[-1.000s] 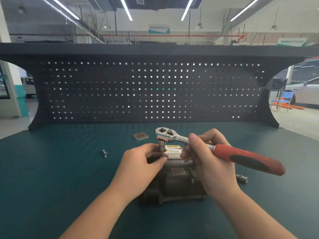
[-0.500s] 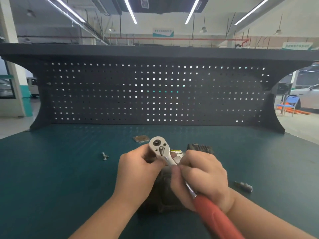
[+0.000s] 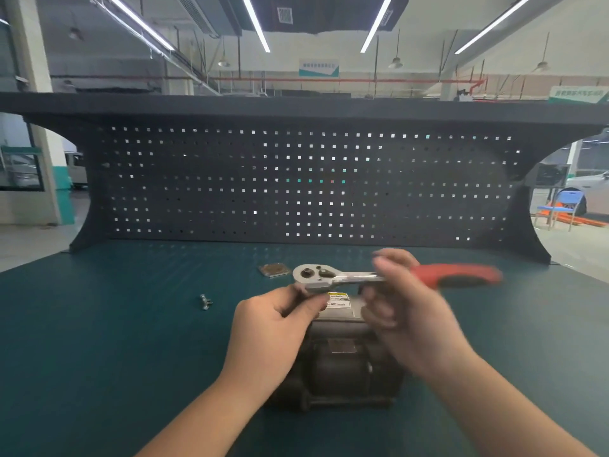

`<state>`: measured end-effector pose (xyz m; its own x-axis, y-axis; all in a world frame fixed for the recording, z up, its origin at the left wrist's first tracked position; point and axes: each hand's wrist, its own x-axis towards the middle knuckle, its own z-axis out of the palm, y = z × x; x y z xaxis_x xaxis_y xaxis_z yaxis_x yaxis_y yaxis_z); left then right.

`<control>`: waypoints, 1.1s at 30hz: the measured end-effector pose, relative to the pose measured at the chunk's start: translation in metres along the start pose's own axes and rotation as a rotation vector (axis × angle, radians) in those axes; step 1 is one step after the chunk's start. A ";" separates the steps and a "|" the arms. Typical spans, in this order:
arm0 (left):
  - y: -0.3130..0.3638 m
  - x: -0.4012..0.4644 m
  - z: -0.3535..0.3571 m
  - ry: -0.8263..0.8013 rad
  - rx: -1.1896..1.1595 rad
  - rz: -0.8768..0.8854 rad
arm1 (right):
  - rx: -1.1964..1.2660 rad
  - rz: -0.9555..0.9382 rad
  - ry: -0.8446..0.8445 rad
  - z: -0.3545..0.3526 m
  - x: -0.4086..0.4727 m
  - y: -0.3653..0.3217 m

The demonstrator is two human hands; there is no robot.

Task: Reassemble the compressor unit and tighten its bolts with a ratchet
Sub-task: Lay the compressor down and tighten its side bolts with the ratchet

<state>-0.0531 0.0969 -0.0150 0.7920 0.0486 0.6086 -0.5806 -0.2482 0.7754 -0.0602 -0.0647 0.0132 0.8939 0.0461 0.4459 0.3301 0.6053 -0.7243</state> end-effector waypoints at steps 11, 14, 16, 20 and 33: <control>-0.010 0.000 0.001 -0.007 -0.074 -0.099 | -1.113 -1.148 -0.365 0.015 -0.022 0.025; -0.005 0.002 -0.003 -0.068 0.007 -0.018 | -0.926 -0.780 -0.067 0.001 -0.018 0.011; -0.002 0.002 -0.003 -0.081 0.028 0.001 | -0.443 -0.365 0.065 -0.009 -0.009 0.006; -0.002 0.002 -0.003 -0.072 -0.026 -0.054 | -0.698 -0.582 0.060 0.005 -0.021 0.011; 0.001 0.002 -0.003 -0.082 0.012 -0.044 | -0.311 -0.248 0.073 -0.012 -0.010 0.004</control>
<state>-0.0526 0.1001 -0.0125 0.8297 -0.0200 0.5578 -0.5432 -0.2591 0.7986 -0.0637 -0.0722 -0.0007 0.7913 -0.1347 0.5964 0.6043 0.3213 -0.7291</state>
